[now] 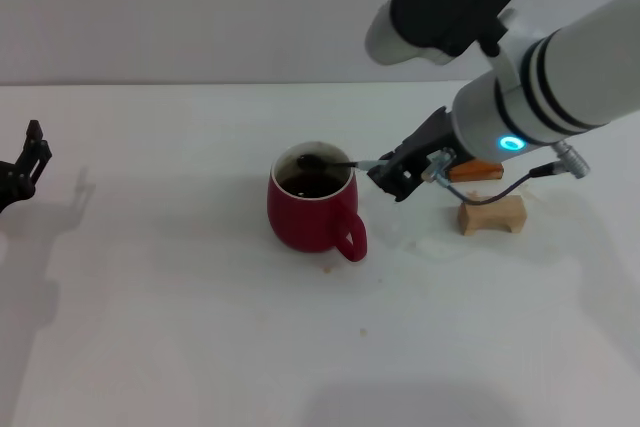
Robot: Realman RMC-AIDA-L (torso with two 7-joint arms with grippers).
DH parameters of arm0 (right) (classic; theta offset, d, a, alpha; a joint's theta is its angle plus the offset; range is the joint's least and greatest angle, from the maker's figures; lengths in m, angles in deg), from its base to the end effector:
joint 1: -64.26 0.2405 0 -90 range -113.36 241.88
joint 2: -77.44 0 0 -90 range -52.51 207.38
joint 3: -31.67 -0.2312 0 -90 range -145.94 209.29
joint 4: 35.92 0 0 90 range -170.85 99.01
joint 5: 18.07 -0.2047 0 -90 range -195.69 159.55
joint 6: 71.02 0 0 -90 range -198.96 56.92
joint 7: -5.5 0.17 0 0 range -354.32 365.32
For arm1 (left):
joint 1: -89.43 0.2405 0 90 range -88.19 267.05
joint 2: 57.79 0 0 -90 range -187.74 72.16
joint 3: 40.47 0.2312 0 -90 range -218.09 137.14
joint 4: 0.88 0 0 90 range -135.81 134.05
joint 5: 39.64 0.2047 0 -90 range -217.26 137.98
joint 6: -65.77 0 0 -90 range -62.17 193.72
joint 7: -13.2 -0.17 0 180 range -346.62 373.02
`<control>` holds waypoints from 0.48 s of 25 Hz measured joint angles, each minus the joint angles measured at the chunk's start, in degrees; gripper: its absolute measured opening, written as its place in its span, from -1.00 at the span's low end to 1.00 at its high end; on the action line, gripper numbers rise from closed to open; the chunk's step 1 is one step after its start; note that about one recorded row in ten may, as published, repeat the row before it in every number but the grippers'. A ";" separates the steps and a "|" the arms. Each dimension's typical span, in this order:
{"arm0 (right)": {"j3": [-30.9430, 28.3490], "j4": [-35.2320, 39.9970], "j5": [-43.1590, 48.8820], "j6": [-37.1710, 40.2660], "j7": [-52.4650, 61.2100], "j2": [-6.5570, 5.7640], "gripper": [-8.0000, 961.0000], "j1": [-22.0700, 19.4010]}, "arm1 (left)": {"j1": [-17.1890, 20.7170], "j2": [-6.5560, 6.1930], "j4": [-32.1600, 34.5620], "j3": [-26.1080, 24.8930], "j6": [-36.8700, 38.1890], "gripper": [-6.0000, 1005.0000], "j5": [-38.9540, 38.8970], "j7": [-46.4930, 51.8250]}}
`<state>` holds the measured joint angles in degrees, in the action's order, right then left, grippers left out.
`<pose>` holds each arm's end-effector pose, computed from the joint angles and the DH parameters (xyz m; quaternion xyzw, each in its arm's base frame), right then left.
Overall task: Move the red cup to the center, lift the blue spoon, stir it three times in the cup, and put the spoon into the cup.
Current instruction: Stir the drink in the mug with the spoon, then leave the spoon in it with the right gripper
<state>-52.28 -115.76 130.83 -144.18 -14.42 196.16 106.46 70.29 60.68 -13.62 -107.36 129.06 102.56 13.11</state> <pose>0.0856 0.3682 -0.0522 -0.9377 0.2210 -0.1123 0.2434 -0.3387 0.3305 0.0257 -0.6536 -0.2338 -0.2326 0.6811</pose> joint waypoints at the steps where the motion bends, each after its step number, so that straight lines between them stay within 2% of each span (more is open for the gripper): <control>1: -0.39 -0.01 0.01 -0.22 -0.20 -0.03 -0.62 -0.20 | -0.02 0.01 0.00 0.00 0.00 0.69 0.00 0.00; 12: -0.23 -0.83 -0.39 -2.77 -0.57 0.10 -0.61 -1.29 | -0.49 0.08 -0.15 0.00 -0.46 0.69 0.00 0.00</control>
<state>-52.50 -116.59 130.44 -146.95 -14.99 196.26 105.17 69.80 60.76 -13.77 -107.36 128.59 102.57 13.11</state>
